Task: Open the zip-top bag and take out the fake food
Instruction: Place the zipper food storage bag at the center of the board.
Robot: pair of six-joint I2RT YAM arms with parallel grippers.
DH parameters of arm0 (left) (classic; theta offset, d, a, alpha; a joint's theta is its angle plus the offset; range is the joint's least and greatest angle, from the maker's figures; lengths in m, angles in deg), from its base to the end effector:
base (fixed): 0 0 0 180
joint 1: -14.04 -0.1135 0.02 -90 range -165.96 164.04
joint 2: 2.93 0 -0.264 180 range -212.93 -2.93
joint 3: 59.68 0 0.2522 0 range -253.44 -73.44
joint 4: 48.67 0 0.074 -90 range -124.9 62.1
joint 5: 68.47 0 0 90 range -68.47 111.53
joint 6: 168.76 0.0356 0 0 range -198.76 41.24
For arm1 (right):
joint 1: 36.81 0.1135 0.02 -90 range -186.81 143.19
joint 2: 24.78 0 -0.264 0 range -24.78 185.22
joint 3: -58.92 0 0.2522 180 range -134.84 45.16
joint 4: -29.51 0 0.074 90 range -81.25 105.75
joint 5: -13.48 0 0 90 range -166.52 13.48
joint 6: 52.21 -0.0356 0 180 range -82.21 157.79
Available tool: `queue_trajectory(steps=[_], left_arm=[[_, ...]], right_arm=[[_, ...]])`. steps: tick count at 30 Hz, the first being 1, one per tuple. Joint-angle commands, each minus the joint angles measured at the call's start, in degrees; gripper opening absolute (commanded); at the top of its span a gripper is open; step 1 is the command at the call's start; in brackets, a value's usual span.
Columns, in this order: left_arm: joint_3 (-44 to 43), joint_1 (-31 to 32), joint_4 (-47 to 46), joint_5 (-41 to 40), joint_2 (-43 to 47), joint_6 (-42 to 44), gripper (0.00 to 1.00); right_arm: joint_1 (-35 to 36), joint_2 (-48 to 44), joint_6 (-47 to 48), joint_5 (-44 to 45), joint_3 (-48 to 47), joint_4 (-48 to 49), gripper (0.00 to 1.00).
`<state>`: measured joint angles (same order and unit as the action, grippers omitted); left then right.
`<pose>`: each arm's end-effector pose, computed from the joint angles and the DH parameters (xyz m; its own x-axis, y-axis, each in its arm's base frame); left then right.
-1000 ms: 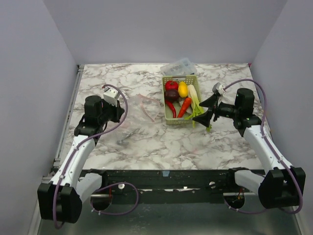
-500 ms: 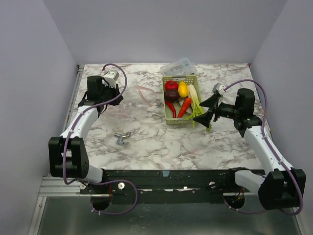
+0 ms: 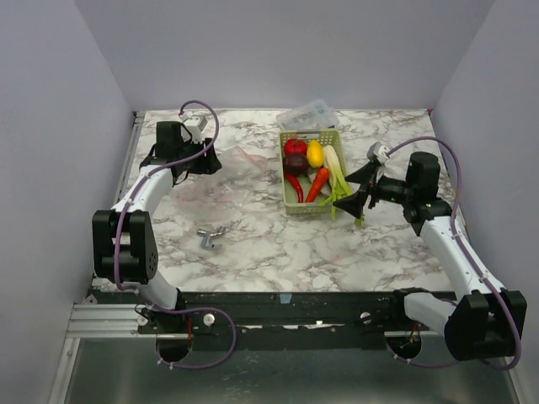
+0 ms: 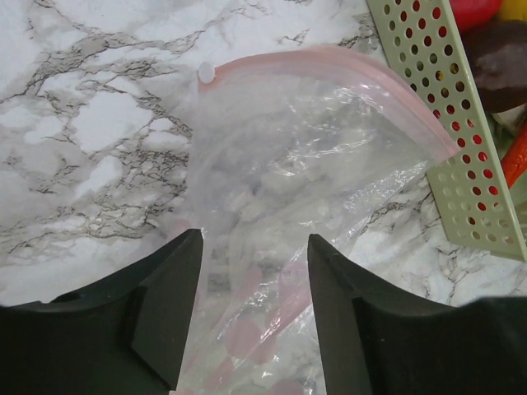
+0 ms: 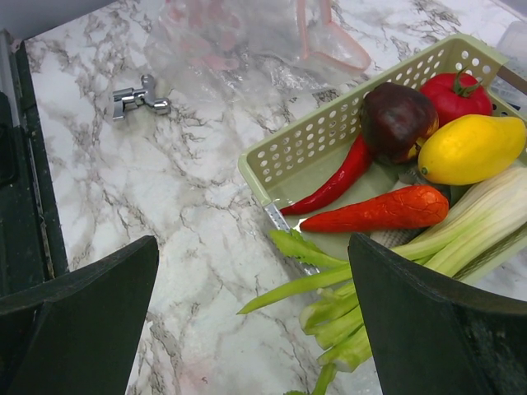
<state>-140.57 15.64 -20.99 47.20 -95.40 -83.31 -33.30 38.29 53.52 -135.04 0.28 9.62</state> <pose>0.3600 -0.0255 0.2595 -0.6592 -0.0531 -0.7501 0.3091 0.8902 -0.3347 0.2340 0.0448 0.2913 -0.1767 -0.1527 -0.9724 -0.8888 0.4491 0.0910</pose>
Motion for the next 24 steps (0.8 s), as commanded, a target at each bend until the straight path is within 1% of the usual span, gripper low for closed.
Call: queue_trajectory(steps=[1, 5, 8, 11, 12, 14, 15, 20, 23, 24], left_arm=[[-1.7, -0.3, 1.3, -0.5, 0.6, -1.4, 0.6], [-0.9, -0.5, 1.1, -0.7, 3.8, -1.4, 0.69], [0.8, -0.8, -0.3, -1.3, 8.1, -1.2, 0.76], [3.5, -1.1, -2.2, -1.8, 13.3, -1.4, 0.81], [4.5, -1.1, -2.6, -2.0, 14.8, -1.4, 0.85], [6.8, -1.1, -3.5, -2.6, 19.1, -1.4, 0.89], [8.4, -1.1, -4.1, -2.9, 21.7, -1.3, 0.98], [17.1, -1.1, -7.0, -4.7, 35.5, -2.2, 0.99], [22.1, -1.1, -8.1, -3.6, 43.2, -3.1, 0.99], [23.5, -1.1, -8.1, -2.8, 45.7, -3.3, 0.98]], right_arm=[[-0.5, -0.1, 0.9, 0.9, 0.9, -0.7, 1.0], [-0.7, 0.2, 1.0, 1.0, 1.0, -0.7, 1.0], [-1.0, 0.1, 1.1, 0.8, 1.0, -0.7, 1.0], [-1.3, 0.1, 1.2, 0.7, 1.0, -0.8, 1.0], [-1.3, 0.2, 1.2, 0.6, 1.0, -0.8, 1.0], [-1.5, 0.2, 1.2, 0.5, 1.0, -0.9, 1.0], [-1.7, 0.1, 1.3, 0.4, 1.1, -0.9, 1.0], [-2.7, -0.1, 1.3, 0.0, 1.0, -1.0, 1.0], [-3.1, -0.4, 1.0, -0.7, 1.0, -0.9, 1.0], [-4.6, -0.5, 0.9, -1.0, 1.1, -0.9, 1.0]])
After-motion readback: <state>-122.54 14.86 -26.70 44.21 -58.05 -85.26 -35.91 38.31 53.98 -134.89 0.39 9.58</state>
